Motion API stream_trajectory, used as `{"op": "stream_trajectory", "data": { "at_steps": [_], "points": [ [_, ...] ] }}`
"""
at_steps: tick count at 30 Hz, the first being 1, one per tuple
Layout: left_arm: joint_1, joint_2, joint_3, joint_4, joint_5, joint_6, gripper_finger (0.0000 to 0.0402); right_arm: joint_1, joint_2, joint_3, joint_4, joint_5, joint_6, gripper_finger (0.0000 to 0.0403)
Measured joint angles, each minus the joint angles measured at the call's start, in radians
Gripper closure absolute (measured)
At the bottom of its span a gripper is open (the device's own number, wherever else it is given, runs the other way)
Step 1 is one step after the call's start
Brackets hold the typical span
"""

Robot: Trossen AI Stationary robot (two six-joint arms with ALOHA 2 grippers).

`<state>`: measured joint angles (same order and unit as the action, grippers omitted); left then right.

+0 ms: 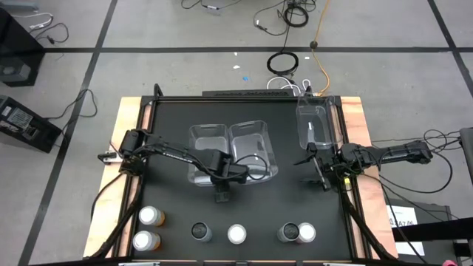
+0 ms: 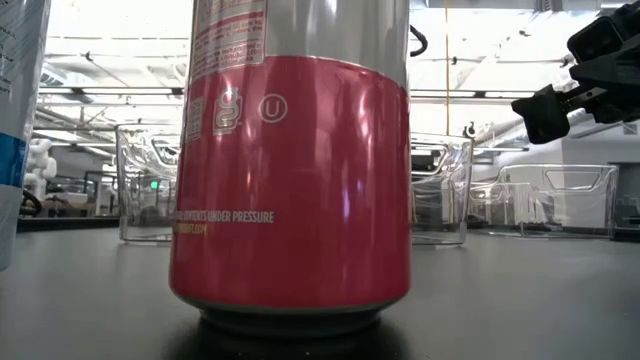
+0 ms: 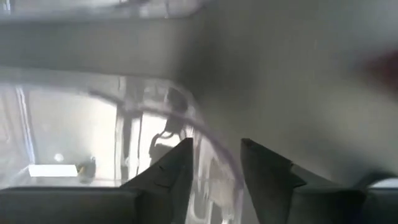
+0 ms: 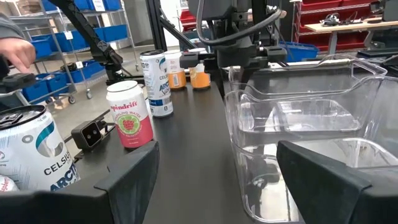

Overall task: Sort soda cans
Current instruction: Move the left transparent bin to the center of the table, then move the right transparent bin to the center of the table

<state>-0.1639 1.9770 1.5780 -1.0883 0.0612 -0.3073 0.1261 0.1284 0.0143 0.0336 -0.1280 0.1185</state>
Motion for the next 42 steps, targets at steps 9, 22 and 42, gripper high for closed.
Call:
{"op": "stream_trajectory", "data": {
  "at_steps": [9, 22, 42],
  "points": [
    [0.0, -0.105, -0.002, -0.039, -0.001, 0.001, 0.0206, 0.0, 0.0, 0.0, 0.0, 0.0, 0.0, 0.0085],
    [-0.063, -0.499, -0.074, 0.027, -0.29, 0.061, 0.0203, 0.0, 0.0, 0.0, 0.0, 0.0, 0.0, 0.0085],
    [-0.063, -1.335, -0.882, 0.61, -0.3, 0.046, 0.0203, 0.0, 0.0, 0.0, 0.0, 0.0, 0.0, 0.0085]
  ]
}}
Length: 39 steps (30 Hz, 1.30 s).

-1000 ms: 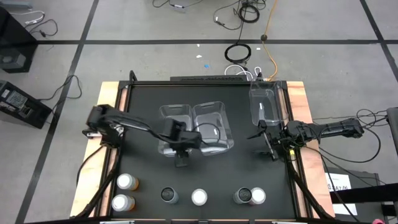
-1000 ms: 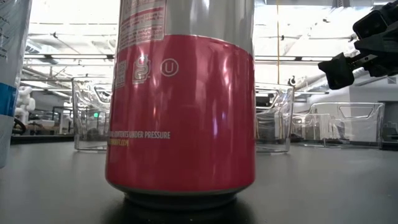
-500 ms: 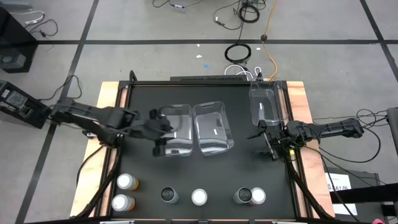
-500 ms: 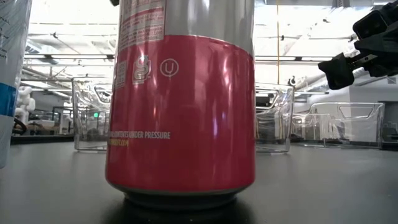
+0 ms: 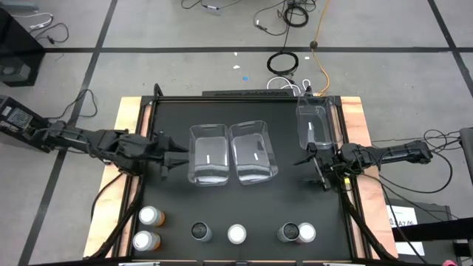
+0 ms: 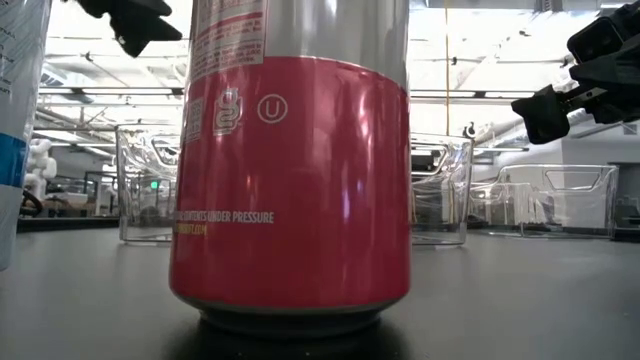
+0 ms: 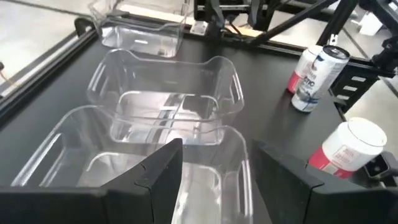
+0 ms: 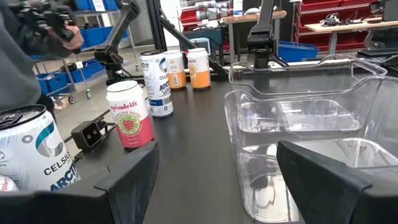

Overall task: Sort soda cans
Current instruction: Move the right transparent bin to the center of the table

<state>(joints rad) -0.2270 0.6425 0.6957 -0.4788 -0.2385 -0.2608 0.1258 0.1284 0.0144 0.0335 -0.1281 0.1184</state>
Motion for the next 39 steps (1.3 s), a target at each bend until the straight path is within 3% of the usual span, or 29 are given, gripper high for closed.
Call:
{"op": "stream_trajectory", "data": {
  "at_steps": [9, 14, 39],
  "points": [
    [0.007, -0.297, -0.135, -0.006, 0.029, 0.032, 0.0203, 0.0, 0.0, 0.0, 0.0, 0.0, 0.0, 0.0085],
    [0.007, -0.396, -0.2, -0.018, 0.028, -0.014, 0.0204, 0.0, 0.0, 0.0, 0.0, 0.0, 0.0, 0.0085],
    [0.007, -0.408, -0.213, -0.036, 0.019, -0.046, 0.0204, 0.0, 0.0, 0.0, 0.0, 0.0, 0.0, 0.0085]
  ]
}}
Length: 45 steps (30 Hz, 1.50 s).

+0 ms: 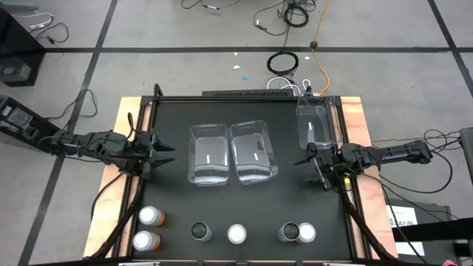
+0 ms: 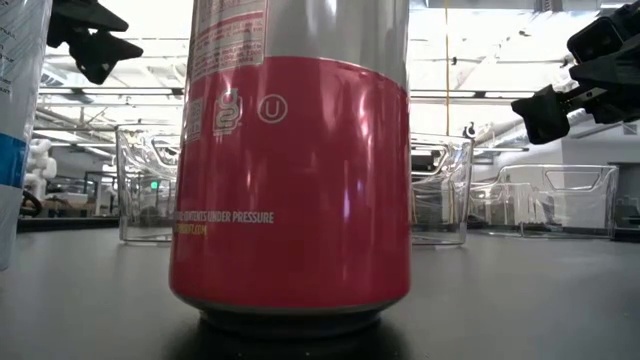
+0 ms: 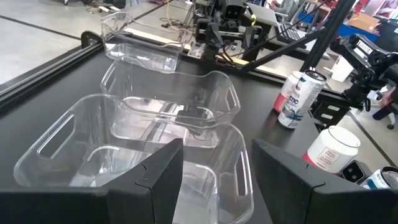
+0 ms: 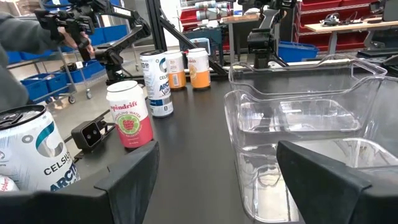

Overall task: Sort soda cans
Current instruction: Move the right transparent bin to the center of the table

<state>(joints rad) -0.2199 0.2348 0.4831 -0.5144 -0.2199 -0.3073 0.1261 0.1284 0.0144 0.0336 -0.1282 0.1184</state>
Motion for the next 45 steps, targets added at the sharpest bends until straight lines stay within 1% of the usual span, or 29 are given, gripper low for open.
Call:
{"op": "stream_trajectory", "data": {
  "at_steps": [8, 10, 12, 14, 18, 20, 22, 27, 30, 33, 39, 41, 43, 45],
  "points": [
    [0.0, 0.0, 0.0, 0.0, -0.001, 0.0, 0.0204, 0.0, 0.0, 0.0, 0.0, 0.0, 0.0, 0.0085],
    [0.0, 0.0, 0.0, 0.0, -0.001, 0.0, 0.0204, 0.0, 0.0, 0.0, 0.0, 0.01, -0.03, 0.0085],
    [0.0, 0.0, 0.0, 0.0, -0.001, 0.0, 0.0204, 0.0, 0.0, 0.0, -0.004, 0.064, -0.078, 0.0085],
    [0.0, 0.0, 0.0, 0.0, -0.001, 0.0, 0.0204, 0.0, 0.0, -0.001, -0.007, 0.141, -0.102, 0.0085],
    [0.0, 0.0, 0.001, 0.0, -0.001, 0.0, 0.0204, -0.001, 0.0, 0.0, 0.014, 0.309, -0.115, 0.0085],
    [0.0, 0.0, 0.001, 0.001, -0.001, 0.0, 0.0204, -0.001, 0.0, 0.0, 0.024, 0.369, -0.11, 0.0085],
    [0.0, 0.0, 0.001, 0.001, -0.001, -0.001, 0.0204, 0.0, 0.0, 0.0, 0.032, 0.386, -0.068, 0.0085],
    [0.0, 0.0, 0.001, 0.001, -0.001, -0.001, 0.0204, 0.0, 0.0, 0.0, 0.063, 0.388, 0.089, 0.0085],
    [0.0, 0.0, 0.001, 0.001, -0.001, -0.002, 0.0204, 0.0, 0.0, 0.0, 0.065, 0.389, 0.154, 0.0085],
    [0.0, 0.0, 0.001, 0.001, -0.001, -0.002, 0.0204, 0.0, 0.0, 0.0, 0.065, 0.392, 0.154, 0.0085],
    [0.0, 0.0, 0.001, 0.002, -0.001, -0.002, 0.0204, 0.0, 0.0, 0.0, 0.071, 0.431, 0.167, 0.0085],
    [0.0, 0.0, 0.001, 0.002, -0.001, -0.002, 0.0204, 0.0, 0.0, -0.001, 0.095, 0.473, 0.167, 0.0085],
    [0.0, 0.0, 0.001, 0.002, -0.001, -0.002, 0.0204, 0.0, 0.0, -0.001, 0.176, 0.533, 0.16, 0.0085],
    [0.0, 0.0, 0.001, 0.001, -0.001, -0.001, 0.0204, 0.0, 0.001, 0.012, 0.245, 0.588, 0.118, 0.0085]
  ]
}}
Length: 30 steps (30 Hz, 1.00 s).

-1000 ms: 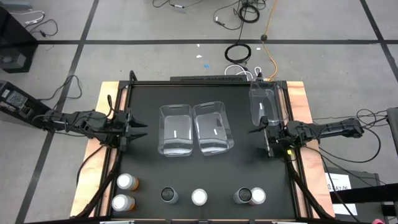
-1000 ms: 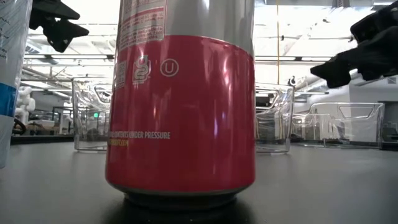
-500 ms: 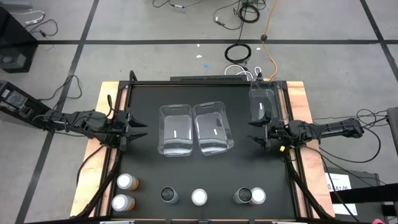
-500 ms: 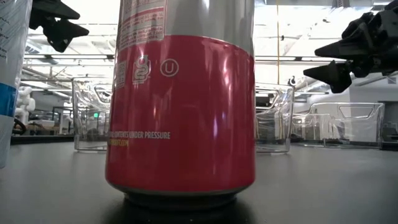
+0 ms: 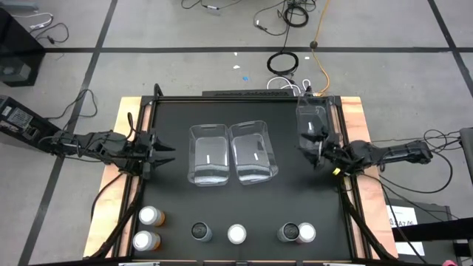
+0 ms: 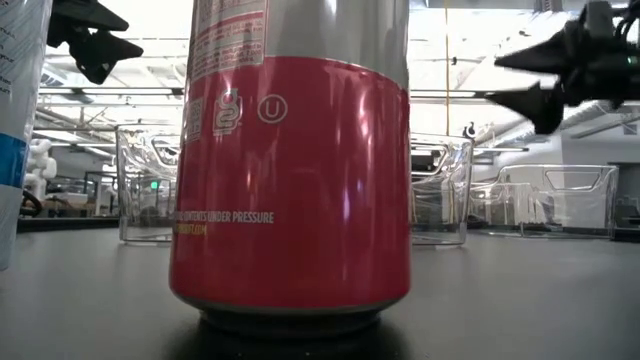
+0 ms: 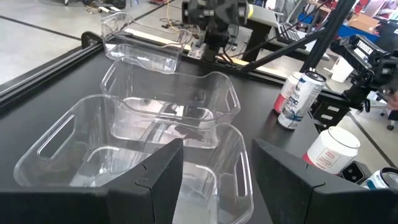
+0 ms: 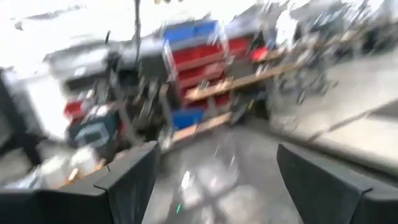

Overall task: Sort soda cans
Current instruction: Move the right transparent bin to the center of the table

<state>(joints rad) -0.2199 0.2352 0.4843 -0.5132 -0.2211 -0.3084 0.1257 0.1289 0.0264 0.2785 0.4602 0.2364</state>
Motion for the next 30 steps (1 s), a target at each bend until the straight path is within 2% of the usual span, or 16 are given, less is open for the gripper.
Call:
{"op": "stream_trajectory", "data": {
  "at_steps": [5, 11, 16, 20, 24, 27, 30],
  "points": [
    [0.0, 0.0, 0.0, 0.0, 0.0, 0.006, 0.0204, 0.0, 0.021, 0.112, -0.006, 0.101, -0.12, 0.0085],
    [0.0, 0.0, 0.0, 0.0, 0.0, 0.008, 0.0204, 0.0, 0.15, 0.384, -0.254, 0.279, -0.116, 0.0085],
    [0.0, 0.0, 0.0, 0.0, 0.0, 0.009, 0.0204, 0.0, 0.357, 0.679, -0.596, 0.407, 0.018, 0.0085],
    [0.0, 0.0, 0.0, 0.0, 0.0, 0.01, 0.0204, -0.008, 0.55, 0.905, -0.883, 0.458, 0.238, 0.0085],
    [0.0, 0.0, 0.0, 0.0, 0.0, 0.01, 0.0204, -0.057, 0.744, 1.09, -1.195, 0.421, 0.521, 0.0086],
    [0.0, 0.0, 0.0, 0.0, 0.0, 0.01, 0.0204, -0.123, 0.869, 1.181, -1.401, 0.305, 0.691, 0.0093],
    [0.0, 0.0, 0.0, 0.0, 0.0, 0.051, 0.0204, -0.203, 0.971, 1.224, -1.491, 0.148, 0.78, 0.0105]
  ]
}}
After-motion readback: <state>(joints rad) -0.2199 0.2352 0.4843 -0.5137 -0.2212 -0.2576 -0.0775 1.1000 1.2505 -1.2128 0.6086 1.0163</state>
